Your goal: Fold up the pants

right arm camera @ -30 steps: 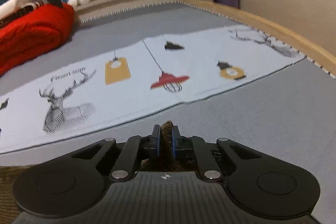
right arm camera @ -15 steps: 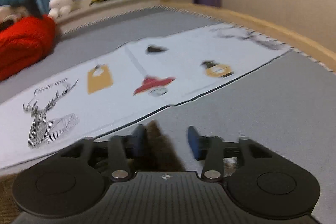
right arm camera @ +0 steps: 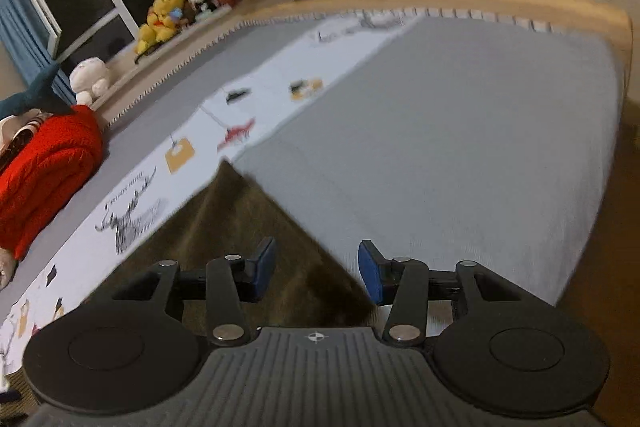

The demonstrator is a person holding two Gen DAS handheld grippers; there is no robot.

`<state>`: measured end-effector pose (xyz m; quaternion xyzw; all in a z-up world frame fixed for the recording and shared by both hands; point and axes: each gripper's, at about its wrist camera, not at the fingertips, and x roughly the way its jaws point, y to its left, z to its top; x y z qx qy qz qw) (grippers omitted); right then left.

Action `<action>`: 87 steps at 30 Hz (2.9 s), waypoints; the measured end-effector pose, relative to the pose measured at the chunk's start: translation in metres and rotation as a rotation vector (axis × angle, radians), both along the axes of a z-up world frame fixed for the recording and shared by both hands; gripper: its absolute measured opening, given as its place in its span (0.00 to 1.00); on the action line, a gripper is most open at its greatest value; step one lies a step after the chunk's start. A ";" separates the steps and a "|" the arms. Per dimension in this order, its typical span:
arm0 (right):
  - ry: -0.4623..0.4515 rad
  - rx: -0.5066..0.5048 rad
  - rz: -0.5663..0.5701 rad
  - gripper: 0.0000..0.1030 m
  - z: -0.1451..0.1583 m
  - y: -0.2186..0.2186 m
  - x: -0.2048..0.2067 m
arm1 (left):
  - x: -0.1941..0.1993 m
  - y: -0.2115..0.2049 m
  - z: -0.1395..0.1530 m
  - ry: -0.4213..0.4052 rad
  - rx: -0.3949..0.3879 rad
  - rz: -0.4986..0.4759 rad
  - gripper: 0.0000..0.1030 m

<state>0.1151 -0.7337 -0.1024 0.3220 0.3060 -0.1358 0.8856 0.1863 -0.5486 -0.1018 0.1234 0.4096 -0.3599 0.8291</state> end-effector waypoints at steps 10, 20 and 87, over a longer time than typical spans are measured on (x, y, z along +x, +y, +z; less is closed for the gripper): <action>0.044 -0.197 0.042 0.14 0.011 0.026 0.007 | -0.010 -0.004 -0.027 0.050 0.128 0.043 0.88; 0.063 -0.127 -0.057 0.52 -0.022 0.012 -0.007 | -0.011 0.006 -0.026 0.057 0.142 0.092 0.90; -0.199 -0.216 0.220 0.14 0.094 0.229 0.060 | -0.008 0.403 0.042 0.094 0.093 1.132 1.00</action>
